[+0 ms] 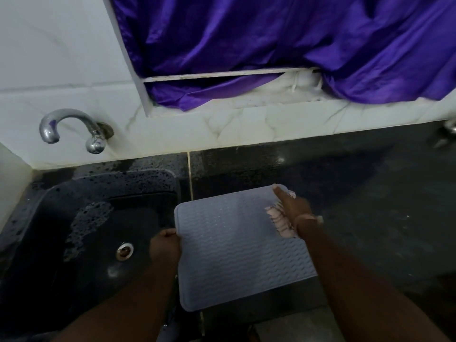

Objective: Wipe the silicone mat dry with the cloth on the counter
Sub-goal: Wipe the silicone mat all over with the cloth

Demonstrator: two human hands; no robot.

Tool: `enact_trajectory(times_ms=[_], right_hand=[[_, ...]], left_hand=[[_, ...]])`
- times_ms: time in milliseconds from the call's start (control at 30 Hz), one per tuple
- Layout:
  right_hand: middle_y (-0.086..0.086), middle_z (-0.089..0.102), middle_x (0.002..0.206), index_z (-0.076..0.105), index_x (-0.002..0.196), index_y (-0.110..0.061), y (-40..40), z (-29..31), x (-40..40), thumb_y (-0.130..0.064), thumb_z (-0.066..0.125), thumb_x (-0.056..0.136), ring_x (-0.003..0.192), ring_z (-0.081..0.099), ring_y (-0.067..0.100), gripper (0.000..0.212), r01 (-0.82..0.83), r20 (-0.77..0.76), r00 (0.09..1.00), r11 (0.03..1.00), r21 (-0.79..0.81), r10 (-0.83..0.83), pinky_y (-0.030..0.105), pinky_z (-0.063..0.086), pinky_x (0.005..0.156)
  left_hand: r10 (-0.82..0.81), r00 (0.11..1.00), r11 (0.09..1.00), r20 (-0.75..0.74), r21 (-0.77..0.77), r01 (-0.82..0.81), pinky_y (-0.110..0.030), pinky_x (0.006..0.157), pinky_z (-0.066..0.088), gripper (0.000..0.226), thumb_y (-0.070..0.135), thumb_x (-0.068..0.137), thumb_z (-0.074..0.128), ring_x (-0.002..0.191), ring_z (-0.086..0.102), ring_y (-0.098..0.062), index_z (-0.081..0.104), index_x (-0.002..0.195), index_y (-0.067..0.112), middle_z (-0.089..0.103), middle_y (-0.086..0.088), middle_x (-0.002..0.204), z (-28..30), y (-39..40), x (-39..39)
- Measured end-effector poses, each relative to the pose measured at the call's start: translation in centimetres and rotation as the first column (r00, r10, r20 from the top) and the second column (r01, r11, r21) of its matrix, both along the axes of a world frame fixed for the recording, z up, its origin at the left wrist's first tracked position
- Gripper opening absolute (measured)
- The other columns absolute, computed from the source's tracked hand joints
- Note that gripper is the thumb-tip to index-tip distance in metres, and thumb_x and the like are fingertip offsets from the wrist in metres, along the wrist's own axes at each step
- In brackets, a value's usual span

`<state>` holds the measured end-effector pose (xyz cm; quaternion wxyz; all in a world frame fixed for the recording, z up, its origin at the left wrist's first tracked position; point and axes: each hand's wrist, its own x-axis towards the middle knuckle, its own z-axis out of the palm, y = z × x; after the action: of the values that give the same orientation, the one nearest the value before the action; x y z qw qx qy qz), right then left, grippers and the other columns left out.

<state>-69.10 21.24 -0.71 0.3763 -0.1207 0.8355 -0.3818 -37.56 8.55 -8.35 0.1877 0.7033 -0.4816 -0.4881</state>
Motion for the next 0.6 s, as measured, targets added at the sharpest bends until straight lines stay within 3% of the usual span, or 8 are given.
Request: enact_trajectory(times_ms=[67, 167, 233, 367, 433, 600], right_hand=[[0.019, 0.062, 0.127, 0.064, 0.125, -0.009, 1.7, -1.1, -3.0, -0.051, 0.058, 0.093, 0.111, 0.061, 0.037, 0.053, -0.031, -0.214, 0.973, 0.973, 0.230, 0.081, 0.037, 0.050, 0.094], [0.021, 0.064, 0.123, 0.066, 0.115, -0.003, 2.0, -3.1, -4.0, -0.028, 0.056, 0.092, 0.111, 0.062, 0.037, 0.036, -0.097, -0.321, 0.924, 0.940, 0.326, 0.207, 0.037, 0.051, 0.090], [0.020, 0.063, 0.127, 0.063, 0.122, 0.000, 1.5, -4.4, -3.5, -0.024, 0.055, 0.093, 0.116, 0.061, 0.036, 0.038, -0.110, -0.292, 0.933, 0.939, 0.326, 0.211, 0.034, 0.050, 0.090], [0.023, 0.058, 0.134, 0.059, 0.128, -0.002, 0.6, -5.5, -3.0, -0.023, 0.057, 0.093, 0.116, 0.060, 0.037, 0.041, -0.012, -0.245, 0.966, 0.963, 0.270, 0.081, 0.035, 0.050, 0.090], [0.025, 0.050, 0.141, 0.055, 0.134, -0.004, 0.5, -5.7, -3.5, -0.027, 0.056, 0.094, 0.119, 0.057, 0.038, 0.046, -0.013, -0.215, 0.974, 0.958, 0.286, 0.078, 0.034, 0.048, 0.090], [0.019, 0.065, 0.122, 0.065, 0.119, -0.003, 1.2, -6.0, -5.1, -0.018, 0.058, 0.092, 0.109, 0.064, 0.034, 0.032, -0.010, -0.241, 0.968, 0.975, 0.224, 0.065, 0.028, 0.045, 0.079]], left_hand=[[0.008, 1.000, 1.000, 0.019, -0.029, -0.007, -0.053, 0.092, 0.055, 0.011, 0.011, 0.093, 0.060, 0.096, 0.067, -0.036, 0.069, 0.091, 0.017, 0.071, -0.014, 0.103, 0.1, 0.3, -0.5], [0.016, 1.000, 1.000, -0.004, -0.013, -0.016, -0.052, 0.095, 0.053, 0.016, 0.012, 0.094, 0.061, 0.101, 0.066, -0.036, 0.072, 0.105, 0.011, 0.070, -0.016, 0.108, 0.1, 0.3, -0.9], [0.022, 1.000, 1.000, -0.013, 0.010, -0.022, -0.050, 0.096, 0.053, 0.021, 0.011, 0.094, 0.062, 0.102, 0.066, -0.035, 0.071, 0.113, 0.007, 0.070, -0.016, 0.111, 0.2, 0.1, -0.9], [0.047, 0.995, 0.998, -0.083, 0.032, -0.045, -0.046, 0.087, 0.056, 0.021, 0.013, 0.092, 0.069, 0.085, 0.066, -0.026, 0.069, 0.112, 0.008, 0.069, -0.011, 0.103, 0.0, 0.0, -1.0], [0.053, 0.993, 0.999, -0.108, 0.018, -0.051, -0.046, 0.087, 0.055, 0.020, 0.013, 0.091, 0.070, 0.090, 0.065, -0.026, 0.069, 0.110, 0.008, 0.068, -0.011, 0.103, -0.2, 0.1, -1.2], [0.049, 0.998, 0.994, -0.033, -0.100, -0.052, -0.042, 0.080, 0.053, 0.007, 0.013, 0.094, 0.063, 0.091, 0.064, -0.028, 0.067, 0.099, 0.013, 0.069, -0.010, 0.097, -0.6, 0.6, -1.8]])
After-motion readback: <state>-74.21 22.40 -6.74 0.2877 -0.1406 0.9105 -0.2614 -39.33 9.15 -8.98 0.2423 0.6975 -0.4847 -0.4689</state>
